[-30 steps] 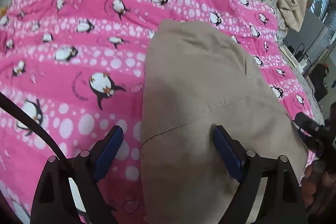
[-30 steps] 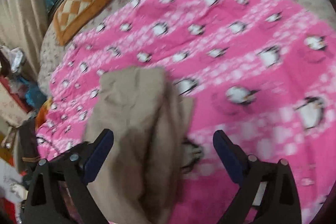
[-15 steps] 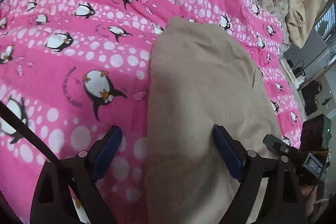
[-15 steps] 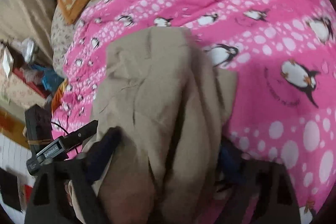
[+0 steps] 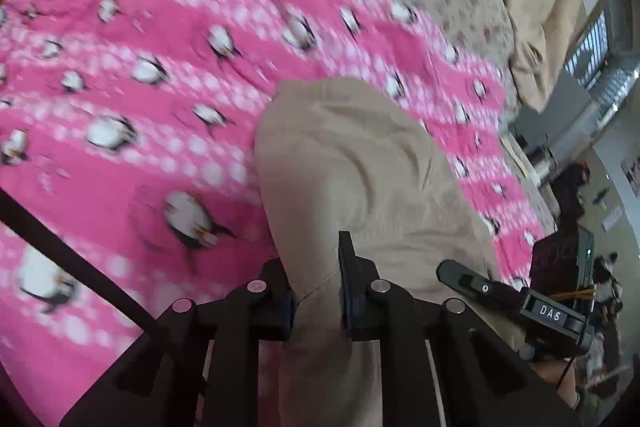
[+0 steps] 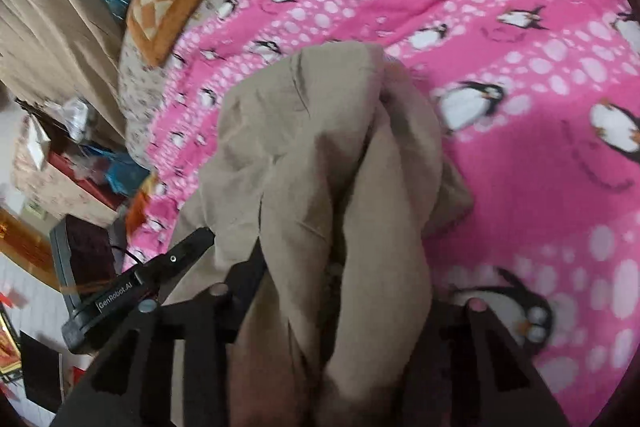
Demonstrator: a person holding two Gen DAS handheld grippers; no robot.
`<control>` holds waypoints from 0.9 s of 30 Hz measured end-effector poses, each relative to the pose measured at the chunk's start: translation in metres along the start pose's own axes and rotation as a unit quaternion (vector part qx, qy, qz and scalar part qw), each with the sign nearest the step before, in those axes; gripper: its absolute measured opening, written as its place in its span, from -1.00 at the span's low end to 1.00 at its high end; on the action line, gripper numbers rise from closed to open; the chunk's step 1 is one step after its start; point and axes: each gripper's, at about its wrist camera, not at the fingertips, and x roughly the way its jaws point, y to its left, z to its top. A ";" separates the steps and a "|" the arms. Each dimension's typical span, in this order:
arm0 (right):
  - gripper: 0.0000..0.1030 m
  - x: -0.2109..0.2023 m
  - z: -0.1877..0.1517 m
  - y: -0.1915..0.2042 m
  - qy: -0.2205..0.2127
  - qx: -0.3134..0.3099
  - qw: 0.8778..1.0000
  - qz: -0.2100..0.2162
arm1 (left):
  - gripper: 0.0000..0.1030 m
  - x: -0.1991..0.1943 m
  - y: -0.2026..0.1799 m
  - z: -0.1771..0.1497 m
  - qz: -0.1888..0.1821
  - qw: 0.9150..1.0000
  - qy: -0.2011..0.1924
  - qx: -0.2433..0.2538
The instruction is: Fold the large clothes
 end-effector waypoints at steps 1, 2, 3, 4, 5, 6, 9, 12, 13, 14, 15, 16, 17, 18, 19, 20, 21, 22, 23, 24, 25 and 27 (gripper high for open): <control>-0.26 0.006 0.000 0.004 0.003 -0.003 1.000 0.005 | -1.00 -0.005 0.005 0.003 0.008 1.000 -0.006 -0.002; -0.26 0.014 0.000 0.010 0.007 -0.011 1.000 0.008 | -1.00 -0.010 0.011 0.005 0.015 1.000 -0.010 -0.006; -0.26 0.026 0.001 0.017 0.012 -0.020 1.000 0.013 | -1.00 -0.015 0.019 0.007 0.021 1.000 -0.014 -0.015; -0.26 0.033 0.001 0.022 0.014 -0.025 0.999 0.018 | -1.00 -0.020 0.027 0.008 0.027 0.999 -0.018 -0.024; -0.26 0.041 0.001 0.029 0.017 -0.035 0.999 0.023 | -1.00 -0.025 0.037 0.009 0.035 0.999 -0.022 -0.032; -0.26 0.048 0.000 0.035 0.020 -0.042 0.999 0.027 | -1.00 -0.029 0.042 0.008 0.039 0.998 -0.024 -0.036; -0.26 0.062 -0.003 0.048 0.030 -0.060 0.997 0.035 | -1.00 -0.039 0.059 0.007 0.049 0.997 -0.027 -0.047; -0.26 0.064 -0.006 0.052 0.032 -0.065 0.997 0.033 | -0.98 -0.038 0.066 0.006 0.048 0.997 -0.022 -0.049; -0.26 0.065 -0.005 0.052 0.032 -0.063 0.997 0.032 | -0.96 -0.035 0.066 0.004 0.053 0.997 -0.017 -0.045; -0.26 0.064 -0.005 0.051 0.032 -0.061 0.997 0.029 | -0.93 -0.032 0.064 0.004 0.060 0.997 -0.011 -0.041; -0.26 0.064 -0.006 0.050 0.032 -0.056 0.998 0.027 | -0.90 -0.029 0.062 0.004 0.068 0.997 -0.007 -0.039; -0.26 0.065 -0.005 0.049 0.032 -0.052 0.998 0.025 | -0.83 -0.027 0.062 0.002 0.073 0.996 -0.003 -0.042; -0.25 0.064 -0.006 0.047 0.034 -0.045 0.998 0.022 | -0.75 -0.026 0.062 0.002 0.076 0.996 0.000 -0.046; -0.18 0.064 -0.005 0.044 0.036 -0.036 0.999 0.020 | -0.61 -0.024 0.064 0.001 0.080 0.995 0.006 -0.053; -0.06 0.064 -0.005 0.043 0.038 -0.028 0.999 0.018 | -0.54 -0.022 0.067 0.000 0.084 0.994 0.012 -0.062; -0.03 0.063 -0.005 0.041 0.041 -0.020 0.999 0.016 | -0.41 -0.021 0.071 -0.001 0.084 0.993 0.017 -0.075; -0.01 0.061 -0.005 0.041 0.045 -0.014 0.999 0.016 | -0.33 -0.022 0.074 -0.002 0.082 0.993 0.017 -0.085; 0.06 0.059 -0.006 0.041 0.047 -0.012 0.999 0.016 | -0.30 -0.023 0.078 -0.003 0.077 0.992 0.018 -0.097; 0.09 0.054 -0.007 0.041 0.049 -0.011 0.999 0.015 | -0.28 -0.024 0.080 -0.004 0.074 0.991 0.020 -0.106; 0.10 0.051 -0.007 0.042 0.048 -0.009 0.999 0.015 | -0.27 -0.026 0.082 -0.005 0.070 0.991 0.021 -0.113; 0.10 0.045 -0.008 0.042 0.046 -0.007 0.999 0.014 | -0.27 -0.029 0.083 -0.005 0.069 0.991 0.020 -0.117; 0.10 0.029 -0.009 0.046 0.035 -0.012 0.999 0.006 | -0.28 -0.039 0.082 -0.005 0.075 0.990 0.008 -0.117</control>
